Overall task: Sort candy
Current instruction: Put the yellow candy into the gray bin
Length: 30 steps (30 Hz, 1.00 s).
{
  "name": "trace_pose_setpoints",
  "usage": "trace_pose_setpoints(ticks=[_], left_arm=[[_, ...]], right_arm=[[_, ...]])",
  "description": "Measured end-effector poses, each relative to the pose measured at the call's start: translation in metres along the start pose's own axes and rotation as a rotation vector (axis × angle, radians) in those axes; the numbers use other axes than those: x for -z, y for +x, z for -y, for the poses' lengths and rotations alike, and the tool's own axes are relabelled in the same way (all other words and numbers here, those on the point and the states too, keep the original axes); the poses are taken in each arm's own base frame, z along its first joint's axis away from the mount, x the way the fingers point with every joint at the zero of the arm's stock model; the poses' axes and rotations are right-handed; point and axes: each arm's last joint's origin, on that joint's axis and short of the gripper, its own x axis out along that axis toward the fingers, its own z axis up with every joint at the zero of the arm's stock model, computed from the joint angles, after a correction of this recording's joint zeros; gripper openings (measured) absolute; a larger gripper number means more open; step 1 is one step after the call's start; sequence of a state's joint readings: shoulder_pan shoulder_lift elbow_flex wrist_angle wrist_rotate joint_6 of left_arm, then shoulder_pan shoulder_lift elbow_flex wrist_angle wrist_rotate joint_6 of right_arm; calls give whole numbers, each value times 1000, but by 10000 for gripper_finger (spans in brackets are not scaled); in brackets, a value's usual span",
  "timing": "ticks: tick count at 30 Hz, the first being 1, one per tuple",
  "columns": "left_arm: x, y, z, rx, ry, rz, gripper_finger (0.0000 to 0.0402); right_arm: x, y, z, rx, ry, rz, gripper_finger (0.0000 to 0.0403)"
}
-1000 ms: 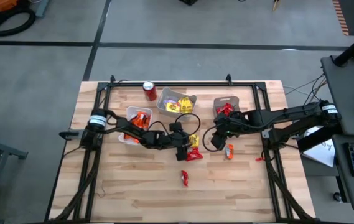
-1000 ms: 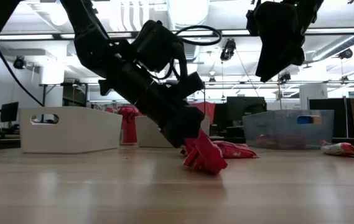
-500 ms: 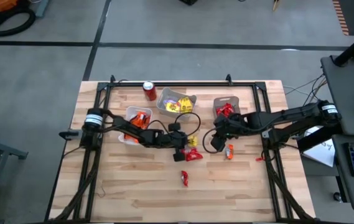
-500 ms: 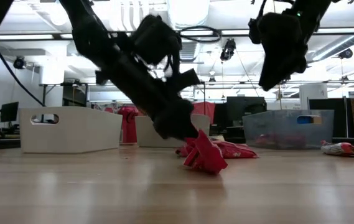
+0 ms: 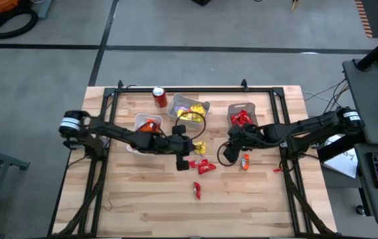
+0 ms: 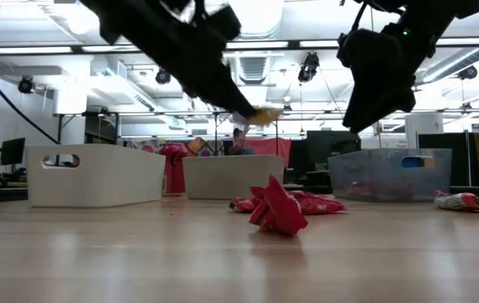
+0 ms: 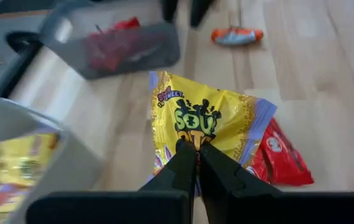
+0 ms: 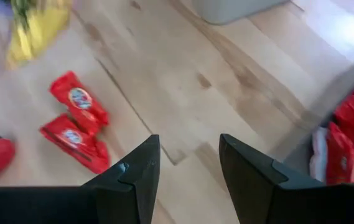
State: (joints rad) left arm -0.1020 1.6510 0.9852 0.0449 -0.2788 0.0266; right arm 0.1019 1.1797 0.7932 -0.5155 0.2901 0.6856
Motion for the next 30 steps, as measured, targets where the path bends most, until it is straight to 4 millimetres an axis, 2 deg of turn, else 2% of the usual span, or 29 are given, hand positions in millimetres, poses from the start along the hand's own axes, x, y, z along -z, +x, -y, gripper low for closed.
trace_pose_setpoints(ticks=[3, 7, 15, 18, 24, 30], left_arm=[[-8, -21, -9, -34, -8, 0, 0], [-10, -38, -19, -151, -6, -33, 0], [-2, -40, -28, -216, 51, -124, 0], [-1, -40, -37, -233, 78, -138, 0], [0, -33, -76, -312, 73, -149, 0], [13, -17, -129, -421, -4, -178, 0]], right_arm=[[-2, 0, -3, -21, 3, 29, 157], [-8, -1, -7, -4, 32, 142, 157], [-24, -7, -21, -85, 0, 348, 157], [-27, -9, -23, -101, -24, 375, 157], [-24, -7, -22, -87, -47, 354, 146], [-17, 3, -24, -74, -49, 319, 133]])
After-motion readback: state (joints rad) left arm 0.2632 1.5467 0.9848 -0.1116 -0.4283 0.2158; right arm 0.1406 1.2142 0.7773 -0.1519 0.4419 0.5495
